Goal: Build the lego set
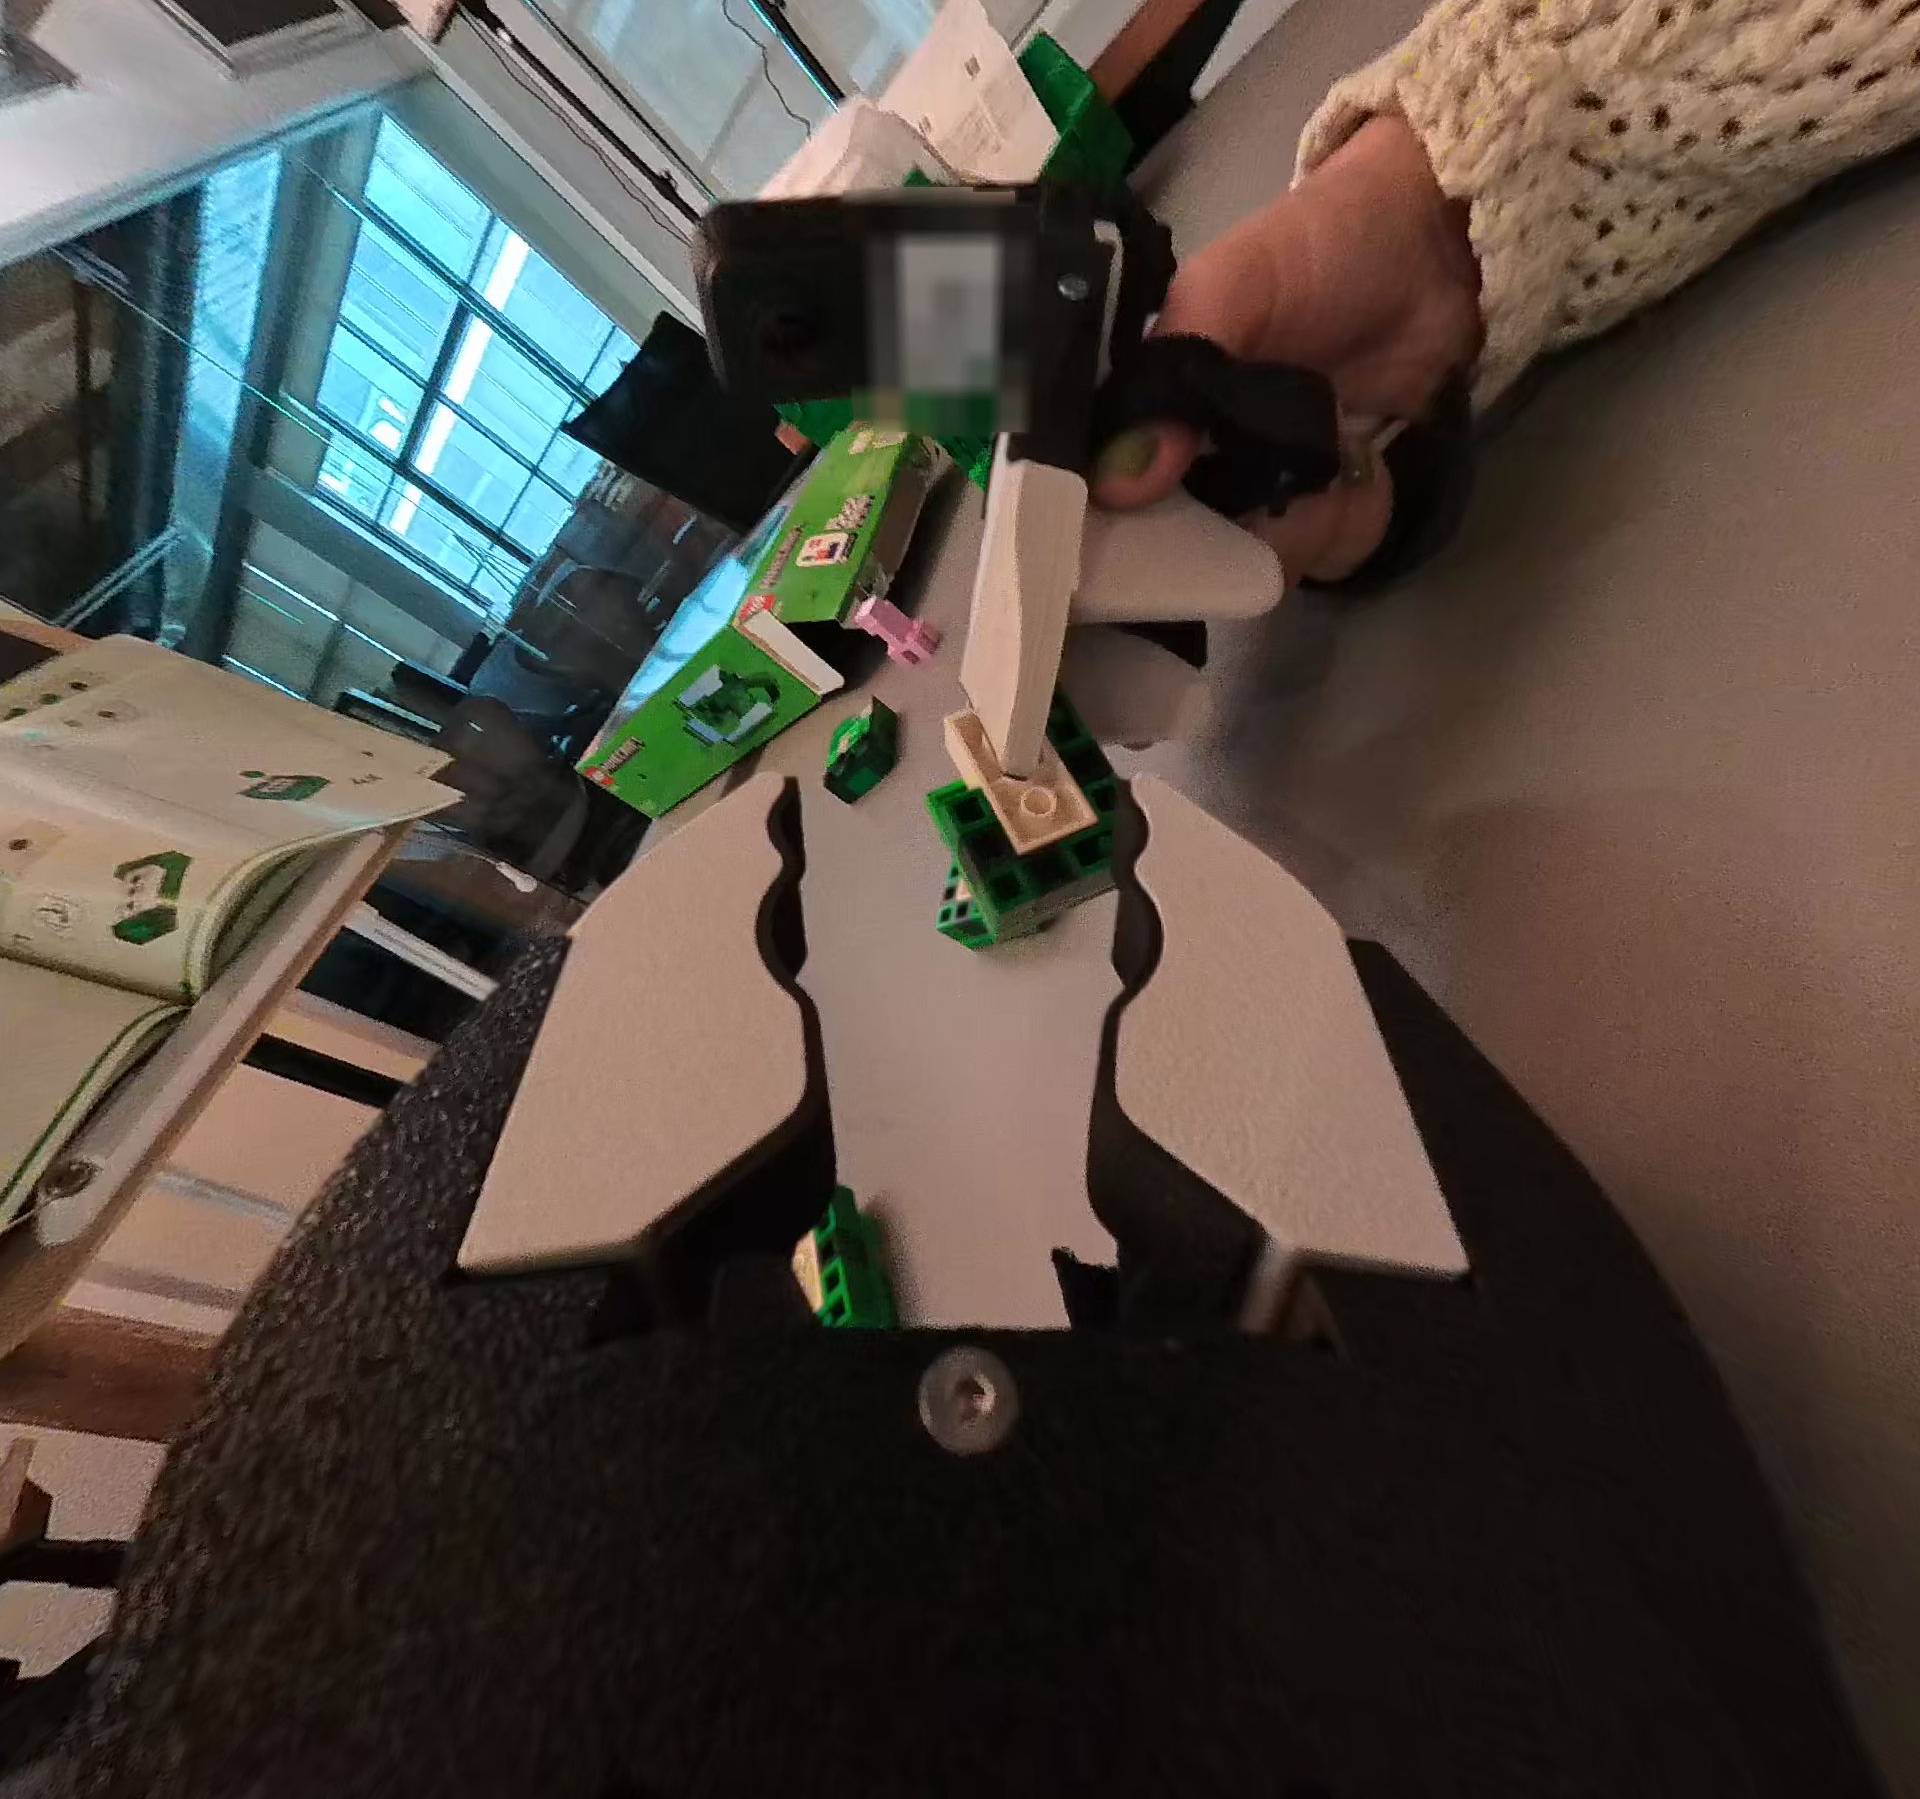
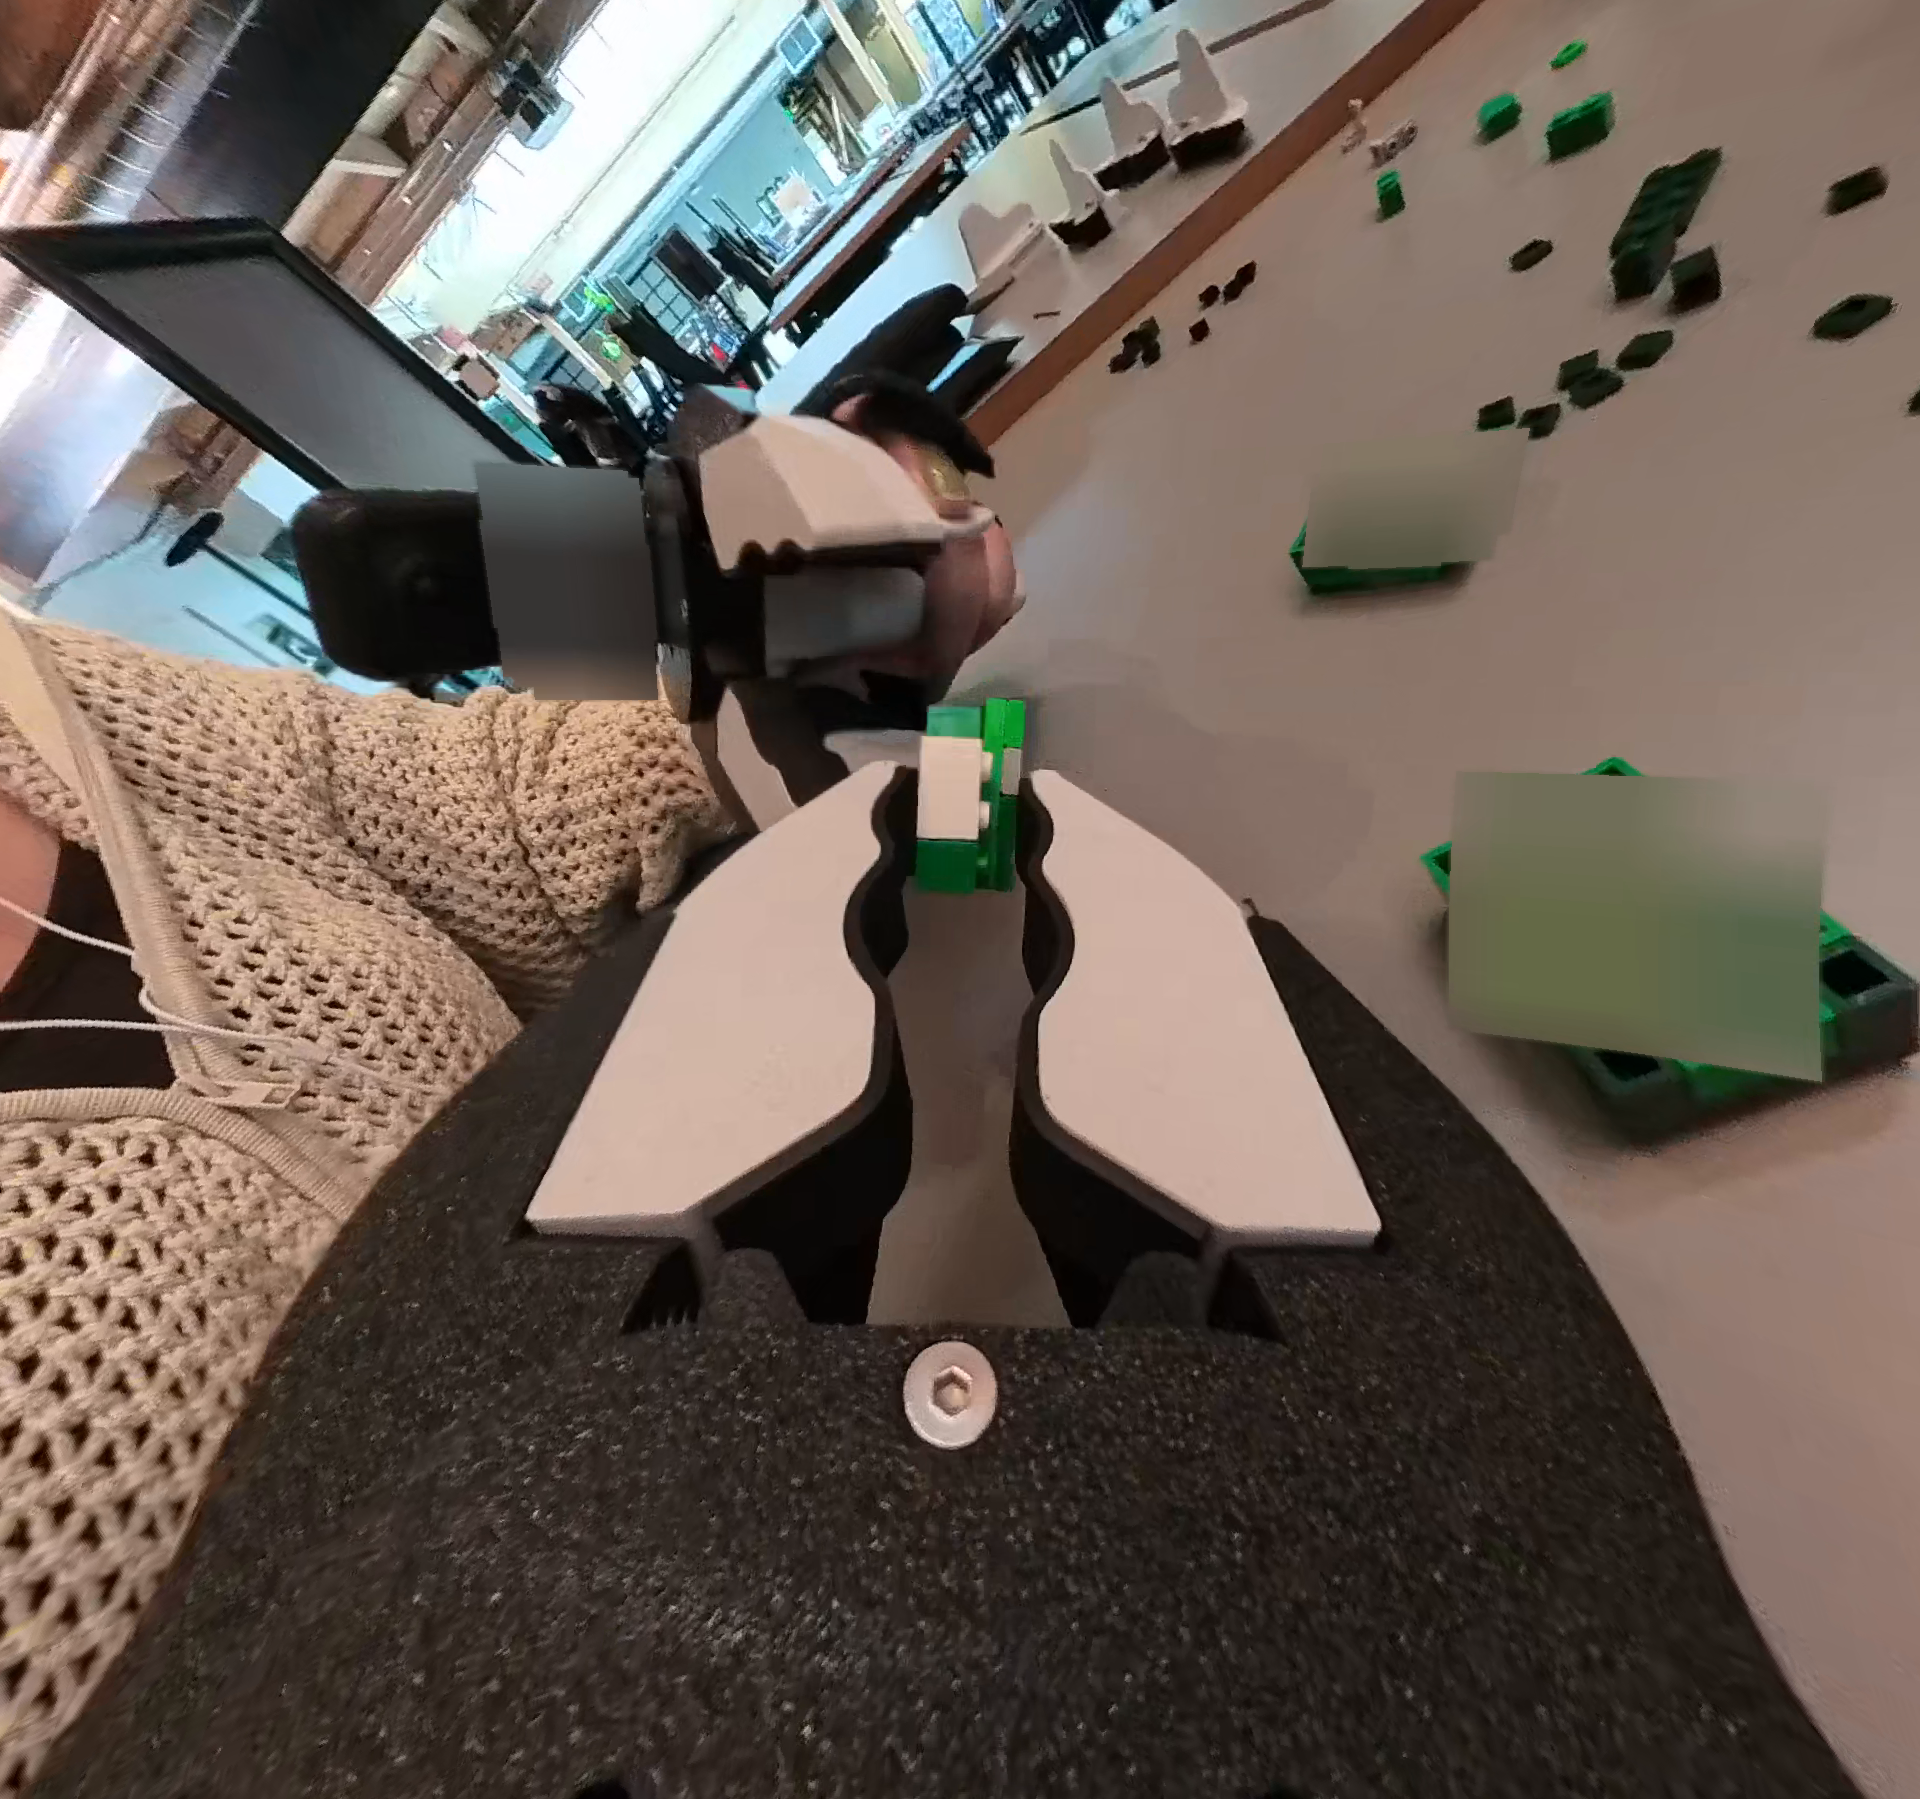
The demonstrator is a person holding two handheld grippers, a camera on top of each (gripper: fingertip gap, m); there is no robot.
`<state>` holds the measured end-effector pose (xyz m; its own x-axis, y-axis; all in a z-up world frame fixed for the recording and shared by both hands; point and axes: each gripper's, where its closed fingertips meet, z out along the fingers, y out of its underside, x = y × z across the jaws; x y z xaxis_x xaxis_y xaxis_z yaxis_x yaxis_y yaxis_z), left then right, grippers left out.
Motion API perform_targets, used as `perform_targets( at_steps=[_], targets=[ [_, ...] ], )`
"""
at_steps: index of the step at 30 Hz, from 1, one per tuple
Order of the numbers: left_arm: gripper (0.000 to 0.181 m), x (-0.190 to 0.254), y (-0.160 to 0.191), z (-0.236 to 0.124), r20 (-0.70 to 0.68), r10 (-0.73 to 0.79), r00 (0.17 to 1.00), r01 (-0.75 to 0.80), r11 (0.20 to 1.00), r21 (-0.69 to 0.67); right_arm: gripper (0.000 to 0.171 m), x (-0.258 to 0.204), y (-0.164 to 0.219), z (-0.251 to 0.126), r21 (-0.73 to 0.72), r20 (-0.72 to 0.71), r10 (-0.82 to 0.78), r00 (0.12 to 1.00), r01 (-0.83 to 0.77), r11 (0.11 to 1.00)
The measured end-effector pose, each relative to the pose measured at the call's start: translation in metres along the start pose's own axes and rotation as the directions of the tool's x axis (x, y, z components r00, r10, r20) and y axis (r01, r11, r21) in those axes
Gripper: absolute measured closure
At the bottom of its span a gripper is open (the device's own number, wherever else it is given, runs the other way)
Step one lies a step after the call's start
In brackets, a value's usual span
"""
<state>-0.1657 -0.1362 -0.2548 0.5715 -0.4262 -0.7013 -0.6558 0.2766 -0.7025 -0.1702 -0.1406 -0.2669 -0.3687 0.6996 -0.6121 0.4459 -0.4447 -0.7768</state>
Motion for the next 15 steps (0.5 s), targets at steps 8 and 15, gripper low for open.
perform_targets(
  at_steps=[8, 15],
  targets=[
    [0.119, 0.002, 0.009, 0.005, -0.009, -0.027, 1.000, 0.027, 0.998, -0.054, 0.154, 0.003, -0.014, -0.005, 0.119, 0.014, 0.070, 0.997, -0.071, 0.990],
    [0.128, -0.009, 0.010, 0.007, 0.098, -0.006, 0.995, 0.015, 0.995, -0.100, 0.154, -0.002, -0.036, -0.010, 0.304, 0.075, 0.125, 0.989, -0.142, 0.942]
  ],
)
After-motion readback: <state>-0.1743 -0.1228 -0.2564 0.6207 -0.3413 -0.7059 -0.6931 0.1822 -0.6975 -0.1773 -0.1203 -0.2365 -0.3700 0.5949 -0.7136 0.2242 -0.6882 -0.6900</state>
